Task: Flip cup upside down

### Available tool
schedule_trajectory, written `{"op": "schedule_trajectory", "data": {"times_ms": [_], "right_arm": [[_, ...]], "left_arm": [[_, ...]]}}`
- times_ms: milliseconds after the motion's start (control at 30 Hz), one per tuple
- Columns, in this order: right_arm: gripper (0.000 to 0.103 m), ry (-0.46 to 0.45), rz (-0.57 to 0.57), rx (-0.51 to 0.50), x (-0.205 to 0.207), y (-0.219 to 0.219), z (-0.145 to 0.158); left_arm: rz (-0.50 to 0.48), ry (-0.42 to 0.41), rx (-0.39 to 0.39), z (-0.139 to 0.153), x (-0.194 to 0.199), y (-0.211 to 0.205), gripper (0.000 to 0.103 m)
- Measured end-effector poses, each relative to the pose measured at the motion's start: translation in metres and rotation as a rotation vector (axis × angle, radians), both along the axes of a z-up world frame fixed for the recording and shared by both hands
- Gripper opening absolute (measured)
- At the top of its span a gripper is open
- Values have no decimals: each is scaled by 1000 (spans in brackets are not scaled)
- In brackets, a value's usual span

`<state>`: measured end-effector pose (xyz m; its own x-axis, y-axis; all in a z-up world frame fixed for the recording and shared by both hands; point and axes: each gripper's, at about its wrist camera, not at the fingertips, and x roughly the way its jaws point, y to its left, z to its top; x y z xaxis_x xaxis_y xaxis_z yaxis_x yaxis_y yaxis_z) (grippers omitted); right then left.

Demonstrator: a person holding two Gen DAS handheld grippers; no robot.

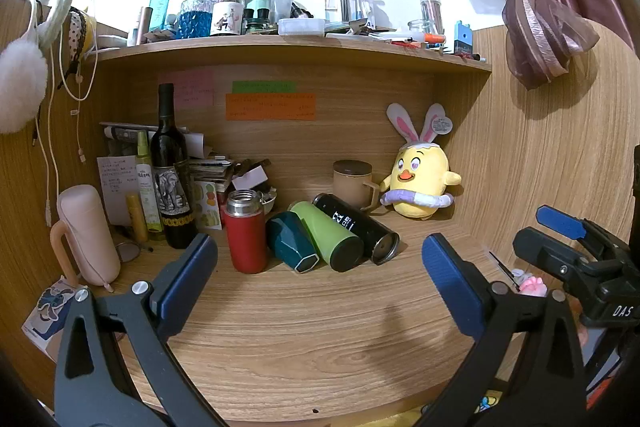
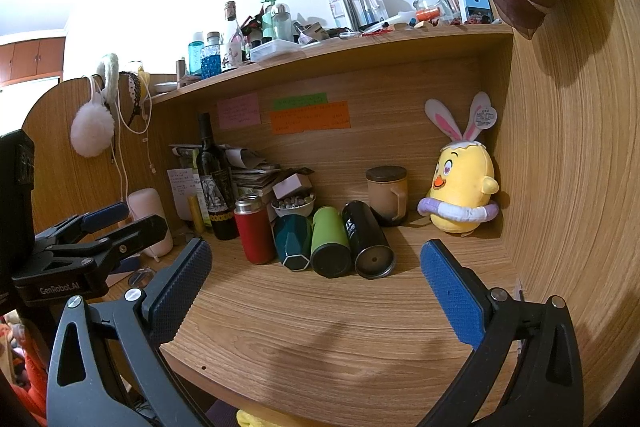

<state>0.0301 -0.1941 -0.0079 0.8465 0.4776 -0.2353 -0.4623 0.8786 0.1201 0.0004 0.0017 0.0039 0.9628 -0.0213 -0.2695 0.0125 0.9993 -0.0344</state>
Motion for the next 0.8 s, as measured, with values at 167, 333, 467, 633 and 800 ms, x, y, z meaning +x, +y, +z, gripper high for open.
{"op": "schedule_trajectory", "data": {"times_ms": [167,333,467,633,800], "right_arm": [[103,1,0,1,0,0,0],[103,1,-2,1,0,0,1],[103,0,-2,1,-1,0,1],[103,1,-2,2,0,-1,1],[103,2,-1,2,0,-1,1]], "left_arm": [[-5,4,-2,-1,0,0,103],[-4,3,-3,-1,0,0,103],[-5,4,-4,-1,0,0,103],[-6,4,-5,-1,0,0,103],[-3,3,-3,-2,0,-1,103]]}}
